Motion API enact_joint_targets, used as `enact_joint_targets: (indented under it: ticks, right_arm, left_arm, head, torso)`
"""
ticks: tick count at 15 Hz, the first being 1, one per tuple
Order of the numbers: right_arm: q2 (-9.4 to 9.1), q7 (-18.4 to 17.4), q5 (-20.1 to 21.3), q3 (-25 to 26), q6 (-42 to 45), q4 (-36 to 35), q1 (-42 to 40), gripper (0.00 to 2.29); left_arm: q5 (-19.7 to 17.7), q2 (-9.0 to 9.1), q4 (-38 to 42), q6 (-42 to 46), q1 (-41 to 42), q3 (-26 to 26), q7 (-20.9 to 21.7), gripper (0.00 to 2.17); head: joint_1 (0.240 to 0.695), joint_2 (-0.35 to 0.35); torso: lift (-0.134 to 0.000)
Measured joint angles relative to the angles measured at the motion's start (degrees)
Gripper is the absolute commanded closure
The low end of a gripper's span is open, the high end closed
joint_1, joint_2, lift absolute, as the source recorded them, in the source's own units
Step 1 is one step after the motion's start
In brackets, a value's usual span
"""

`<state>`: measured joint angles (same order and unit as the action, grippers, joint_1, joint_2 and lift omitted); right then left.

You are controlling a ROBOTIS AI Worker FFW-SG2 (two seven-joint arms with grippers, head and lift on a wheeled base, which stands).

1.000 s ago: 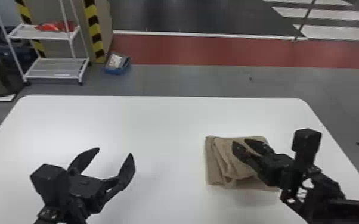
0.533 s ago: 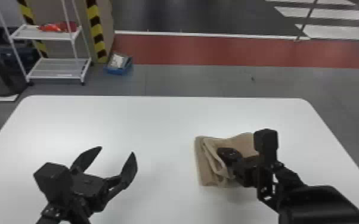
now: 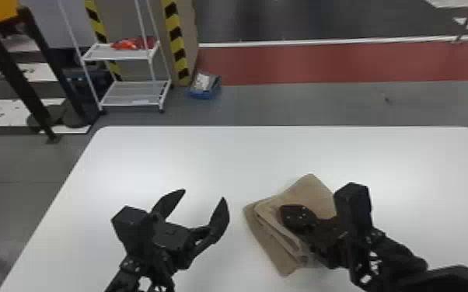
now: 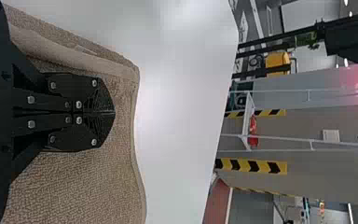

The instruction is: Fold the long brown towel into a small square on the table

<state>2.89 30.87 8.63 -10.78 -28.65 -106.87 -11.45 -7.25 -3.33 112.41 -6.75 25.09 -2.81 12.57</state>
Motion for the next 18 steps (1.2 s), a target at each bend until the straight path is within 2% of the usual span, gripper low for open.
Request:
enact_joint_targets:
  ticks: [4,8,12,14,16,18]
  right_arm:
    - [0.80,1.6,-1.4,2.0,3.7,-8.1,-6.5,2.12]
    - [2.36,1.6,-1.7,4.8,5.6,-11.4,-13.0,2.12]
    - [2.64,1.4,-7.2,7.6,20.8,-9.5,-15.8,2.12]
    - [2.55,1.4,-8.0,7.3,21.2,-7.8,-14.2,2.12]
    - [2.42,1.1,-7.5,5.0,17.3,-4.6,-10.6,2.12]
    - [2.34,0.8,-6.0,1.7,14.4,-0.5,-7.1,1.93]
  left_arm:
    - [-0.3,-0.03,0.0,0.1,-0.1,0.2,-0.1,0.07]
    - [-0.6,-0.10,-0.5,0.1,-0.3,0.1,0.0,0.07]
    - [-0.6,-0.02,-0.9,0.3,-0.3,0.0,0.0,0.07]
    - [-0.6,-0.02,-0.9,0.3,-0.3,-0.1,0.0,0.07]
    - [-0.6,-0.08,-0.8,0.3,-0.3,-0.2,0.0,0.07]
    - [-0.6,-0.09,-0.7,0.4,-0.1,-0.1,0.0,0.07]
  head:
    - [0.695,0.129]
    - [0.695,0.102]
    - [0.695,0.079]
    - [0.695,0.078]
    - [0.695,0.091]
    - [0.695,0.130]
  torso:
    - [-0.111]
    - [-0.111]
    - [-0.111]
    - [-0.111]
    - [-0.111]
    - [-0.111]
